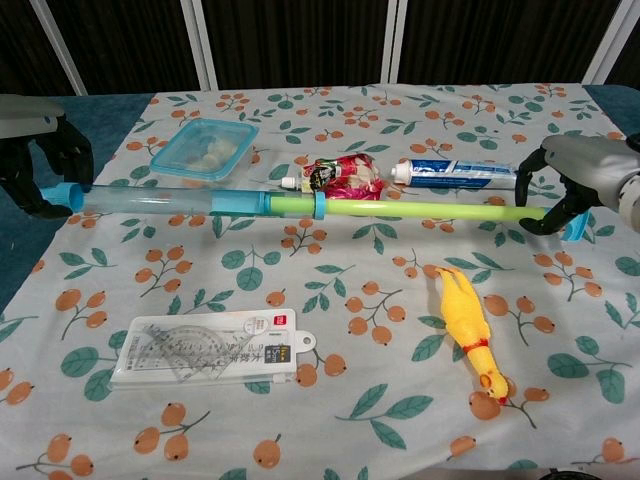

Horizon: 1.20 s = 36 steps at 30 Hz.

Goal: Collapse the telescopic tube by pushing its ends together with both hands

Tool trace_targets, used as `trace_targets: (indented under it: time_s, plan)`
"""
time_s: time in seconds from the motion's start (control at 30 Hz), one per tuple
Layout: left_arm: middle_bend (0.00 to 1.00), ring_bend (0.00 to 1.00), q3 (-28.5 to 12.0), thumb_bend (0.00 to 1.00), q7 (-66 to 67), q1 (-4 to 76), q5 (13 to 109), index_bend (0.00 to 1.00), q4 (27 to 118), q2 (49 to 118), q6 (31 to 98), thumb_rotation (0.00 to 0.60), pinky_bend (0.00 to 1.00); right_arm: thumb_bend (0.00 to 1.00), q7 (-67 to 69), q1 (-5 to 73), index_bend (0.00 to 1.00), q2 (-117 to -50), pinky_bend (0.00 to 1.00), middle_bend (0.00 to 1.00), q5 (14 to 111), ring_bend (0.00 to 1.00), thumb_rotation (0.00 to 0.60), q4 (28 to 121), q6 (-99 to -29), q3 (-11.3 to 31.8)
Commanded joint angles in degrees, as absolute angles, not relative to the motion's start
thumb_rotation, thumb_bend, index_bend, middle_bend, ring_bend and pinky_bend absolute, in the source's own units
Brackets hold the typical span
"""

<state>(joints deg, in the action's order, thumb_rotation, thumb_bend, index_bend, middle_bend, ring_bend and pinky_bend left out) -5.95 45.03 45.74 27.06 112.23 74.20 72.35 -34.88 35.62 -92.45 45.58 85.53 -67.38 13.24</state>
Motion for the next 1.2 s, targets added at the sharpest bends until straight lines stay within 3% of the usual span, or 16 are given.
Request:
trace_targets:
  time_s: [0.03, 1.2]
  plan:
    - [0.44, 0.26, -6.0, 0.35, 45.0, 45.8, 27.1, 0.54, 112.2, 74.2, 72.3, 0.600, 0.37, 0.43, -34.9, 35.6, 0.72, -92.4, 0.20, 0.20, 45.7, 0.10, 0.600, 85.6, -67.4, 13.2]
    - [0.44, 0.26, -5.9, 0.35, 44.6, 45.8, 27.6, 0.54, 112.6, 73.6, 71.9, 0.600, 0.37, 0.44, -35.9, 35.7, 0.75, -92.4, 0.20, 0.21, 46.0, 0.10, 0.600, 87.0, -68.4, 13.1]
